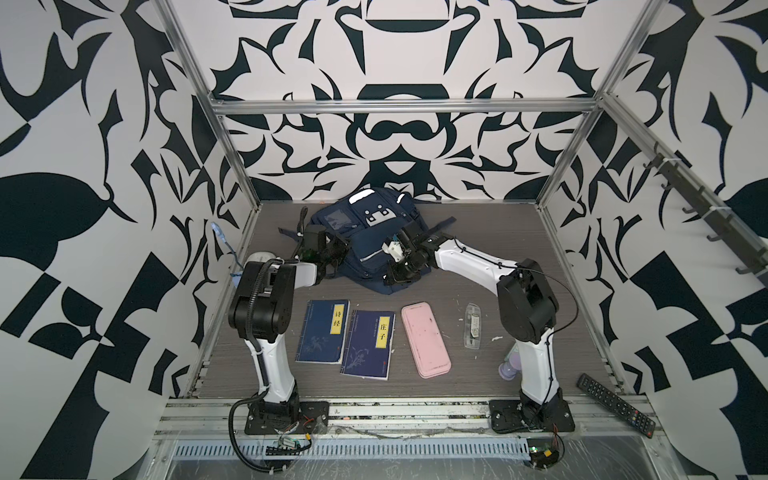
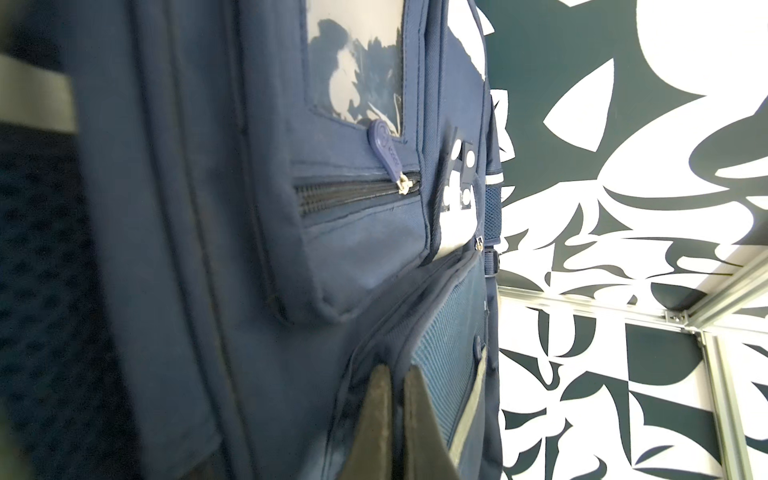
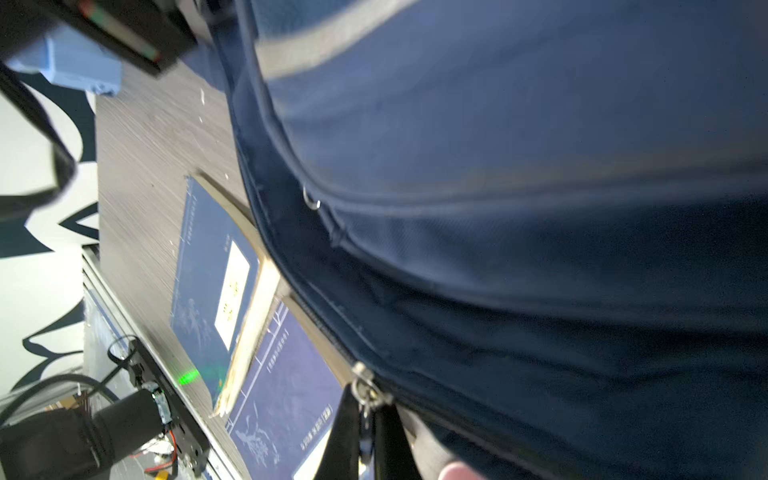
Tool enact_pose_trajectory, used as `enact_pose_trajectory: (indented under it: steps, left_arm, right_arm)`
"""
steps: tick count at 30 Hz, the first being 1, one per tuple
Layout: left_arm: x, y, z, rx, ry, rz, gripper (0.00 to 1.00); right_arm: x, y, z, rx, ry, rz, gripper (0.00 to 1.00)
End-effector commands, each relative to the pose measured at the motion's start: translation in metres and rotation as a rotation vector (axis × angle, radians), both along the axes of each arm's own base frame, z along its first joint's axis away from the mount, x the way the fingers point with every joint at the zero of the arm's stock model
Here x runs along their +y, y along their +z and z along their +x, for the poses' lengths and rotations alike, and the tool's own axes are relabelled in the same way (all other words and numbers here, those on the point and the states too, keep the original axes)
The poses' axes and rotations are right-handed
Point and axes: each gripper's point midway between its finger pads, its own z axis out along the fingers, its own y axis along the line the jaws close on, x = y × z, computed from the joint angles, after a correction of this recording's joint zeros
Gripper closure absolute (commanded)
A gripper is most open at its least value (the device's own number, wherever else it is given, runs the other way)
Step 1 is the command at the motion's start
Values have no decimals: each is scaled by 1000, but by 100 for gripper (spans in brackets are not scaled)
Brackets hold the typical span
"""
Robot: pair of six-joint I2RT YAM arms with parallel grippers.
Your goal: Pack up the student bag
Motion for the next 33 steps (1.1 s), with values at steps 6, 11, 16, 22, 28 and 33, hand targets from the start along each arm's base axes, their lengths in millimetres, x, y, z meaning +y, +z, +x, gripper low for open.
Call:
enact_pose_trajectory:
  steps: [6, 11, 16, 22, 28, 33]
  left_arm:
    - [-10, 50, 18, -143, 58, -56, 100]
    - [-14, 49, 18, -143, 48, -58, 100]
    - [-16, 48, 19, -141, 45, -59, 100]
    - [-20, 47, 18, -131, 24, -49, 100]
    - [-29, 44, 13, -72, -80, 27, 89]
    - [-25, 53, -1, -67, -139, 139, 54]
  right_arm:
    - [29, -3, -23, 1, 37, 33, 100]
    - [53, -13, -21, 20, 39, 64, 100]
    - [78, -20, -15, 22, 44, 75, 100]
    - [98, -8, -2, 0, 20, 130, 100]
    - [68, 3, 5, -34, -22, 116, 100]
    - [20, 7, 4, -33, -70, 96, 100]
